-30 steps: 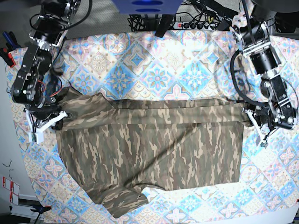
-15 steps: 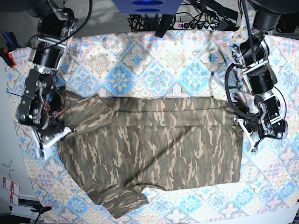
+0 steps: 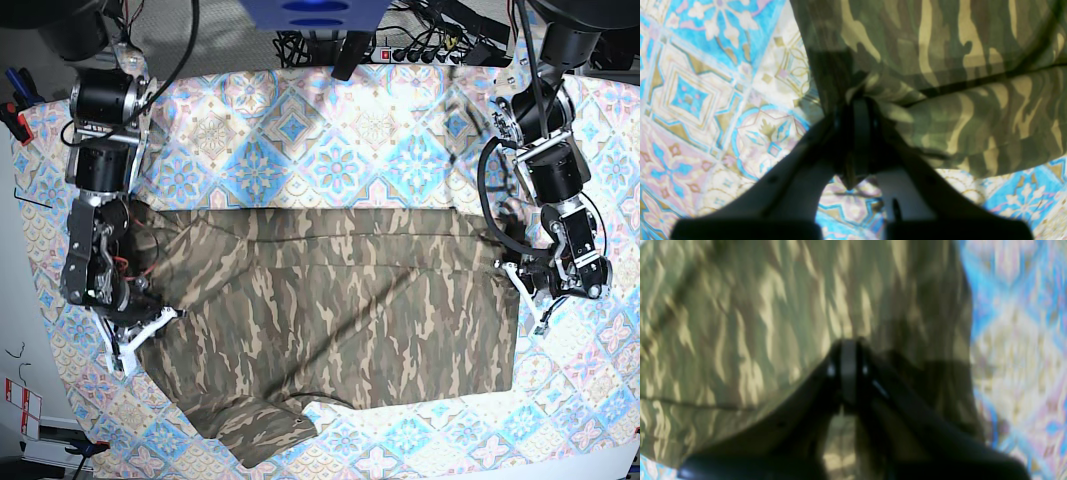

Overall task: Fold the T-shirt properly
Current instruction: 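Carry both held corners toward the hem, folding the shirt over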

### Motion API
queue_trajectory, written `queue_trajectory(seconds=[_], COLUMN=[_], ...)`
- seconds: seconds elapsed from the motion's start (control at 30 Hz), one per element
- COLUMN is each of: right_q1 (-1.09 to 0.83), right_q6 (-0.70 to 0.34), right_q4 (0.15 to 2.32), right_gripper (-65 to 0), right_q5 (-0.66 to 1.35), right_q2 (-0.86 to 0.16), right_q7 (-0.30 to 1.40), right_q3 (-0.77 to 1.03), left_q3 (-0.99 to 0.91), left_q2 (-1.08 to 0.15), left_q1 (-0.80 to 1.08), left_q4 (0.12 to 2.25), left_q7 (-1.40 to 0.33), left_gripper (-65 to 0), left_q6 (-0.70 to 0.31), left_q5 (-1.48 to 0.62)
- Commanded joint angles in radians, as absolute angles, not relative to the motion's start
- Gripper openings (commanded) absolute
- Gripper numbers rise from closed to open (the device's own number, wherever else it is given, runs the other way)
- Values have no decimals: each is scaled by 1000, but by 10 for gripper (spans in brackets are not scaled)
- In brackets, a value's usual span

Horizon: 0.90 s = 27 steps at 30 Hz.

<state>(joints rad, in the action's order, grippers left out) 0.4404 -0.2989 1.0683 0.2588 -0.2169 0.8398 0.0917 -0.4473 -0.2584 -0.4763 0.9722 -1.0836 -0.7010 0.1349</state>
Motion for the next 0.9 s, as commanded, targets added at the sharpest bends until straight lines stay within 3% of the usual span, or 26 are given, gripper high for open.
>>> queue_trajectory(seconds=[0.0,0.33,0.67,0.77,0.87], right_q1=[479,613,711,711,711], right_q6=[-295,-295,-295,-295,-294], right_q4=[1058,756,579,579,579], right_gripper=[-639,-639,-626,-542,-401], right_q5=[240,189,160,125,105], right_q2=[-232,-240,-251,-251,-251], right_q7=[808,630,484,437,423], right_q3=[96,88,50,47,51], left_q3=[-447,-539,-539,-541,-541], left_q2=[-274,-274,-320,-323,-323], left_q1=[-506,-504,-545,-545,-545], left_q4=[987,972,648,631,633], left_q7=[-1063,-1013,-802,-769,-765], left_gripper=[-628,-628,-626,-617,-521], left_q6=[-698,-698,-698,-698,-698], left_q5=[133,134,133,133,133])
